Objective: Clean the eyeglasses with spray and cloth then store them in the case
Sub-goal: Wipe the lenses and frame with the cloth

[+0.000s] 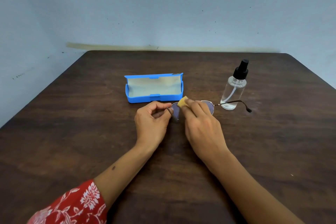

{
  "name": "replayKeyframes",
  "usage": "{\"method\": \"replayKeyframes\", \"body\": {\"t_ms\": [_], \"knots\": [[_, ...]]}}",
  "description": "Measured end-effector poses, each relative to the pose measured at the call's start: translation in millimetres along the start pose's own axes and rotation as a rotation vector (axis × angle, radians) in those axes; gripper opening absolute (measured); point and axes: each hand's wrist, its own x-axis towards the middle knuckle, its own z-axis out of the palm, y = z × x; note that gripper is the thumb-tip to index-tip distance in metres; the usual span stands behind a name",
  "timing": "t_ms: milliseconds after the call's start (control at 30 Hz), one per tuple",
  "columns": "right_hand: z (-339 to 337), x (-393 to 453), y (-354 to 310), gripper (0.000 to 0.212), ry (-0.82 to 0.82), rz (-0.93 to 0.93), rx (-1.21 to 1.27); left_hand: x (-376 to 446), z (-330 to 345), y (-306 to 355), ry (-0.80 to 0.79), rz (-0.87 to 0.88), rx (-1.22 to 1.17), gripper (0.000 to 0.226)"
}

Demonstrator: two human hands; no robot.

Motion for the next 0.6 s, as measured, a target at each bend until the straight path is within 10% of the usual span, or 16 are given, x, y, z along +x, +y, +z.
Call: {"method": "replayKeyframes", "body": {"t_ms": [600], "knots": [[1.2, -7.9, -9.1, 0.035, 0.01, -0.076, -0.008, 0.8, -0.8, -1.9, 0.0, -0.005, 0.007, 0.011]]}}
